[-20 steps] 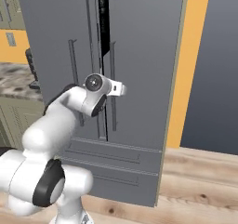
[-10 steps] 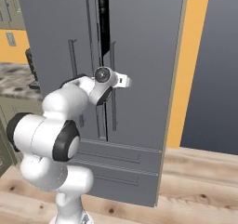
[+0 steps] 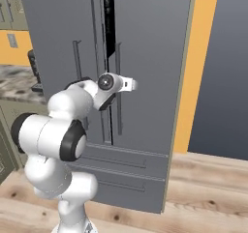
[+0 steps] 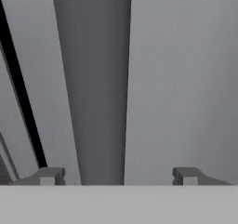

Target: Retrieve the steak from the fridge and place it on the saucepan with marinade on the stove.

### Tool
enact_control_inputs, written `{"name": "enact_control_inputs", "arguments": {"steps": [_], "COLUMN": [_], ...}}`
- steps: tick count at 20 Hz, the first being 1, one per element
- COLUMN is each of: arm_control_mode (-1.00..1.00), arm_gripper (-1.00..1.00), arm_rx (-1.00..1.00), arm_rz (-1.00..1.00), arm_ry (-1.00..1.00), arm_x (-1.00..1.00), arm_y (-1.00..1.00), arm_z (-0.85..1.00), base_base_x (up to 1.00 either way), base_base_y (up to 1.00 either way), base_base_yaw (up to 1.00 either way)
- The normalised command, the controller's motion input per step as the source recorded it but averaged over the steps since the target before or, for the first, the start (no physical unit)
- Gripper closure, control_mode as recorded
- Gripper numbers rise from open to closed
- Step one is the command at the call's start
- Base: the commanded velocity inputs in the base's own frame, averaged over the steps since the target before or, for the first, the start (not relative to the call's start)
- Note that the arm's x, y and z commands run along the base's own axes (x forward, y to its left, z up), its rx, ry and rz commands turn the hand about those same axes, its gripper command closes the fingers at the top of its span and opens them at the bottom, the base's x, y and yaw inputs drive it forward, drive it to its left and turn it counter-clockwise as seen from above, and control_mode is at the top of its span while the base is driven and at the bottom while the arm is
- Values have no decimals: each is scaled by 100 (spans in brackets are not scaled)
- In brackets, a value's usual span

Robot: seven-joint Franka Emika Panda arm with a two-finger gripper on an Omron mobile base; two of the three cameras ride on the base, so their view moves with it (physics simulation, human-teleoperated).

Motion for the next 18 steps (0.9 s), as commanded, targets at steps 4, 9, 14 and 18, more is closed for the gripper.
{"name": "enact_control_inputs", "arguments": {"steps": [4,9,14,18], "arm_control_mode": [-100,-100,-100,-100], "arm_gripper": [100,100,100,100], "arm_rx": [0,0,2,3], "arm_rz": [0,0,-3,-4], "arm_ry": [0,0,2,24], "arm_x": [18,-67,-70,-35], "arm_y": [-1,-31,-53,-84], "arm_z": [0,0,0,3], "base_base_x": [0,0,0,0], "base_base_y": [0,0,0,0], "base_base_yaw": [0,0,0,0]}}
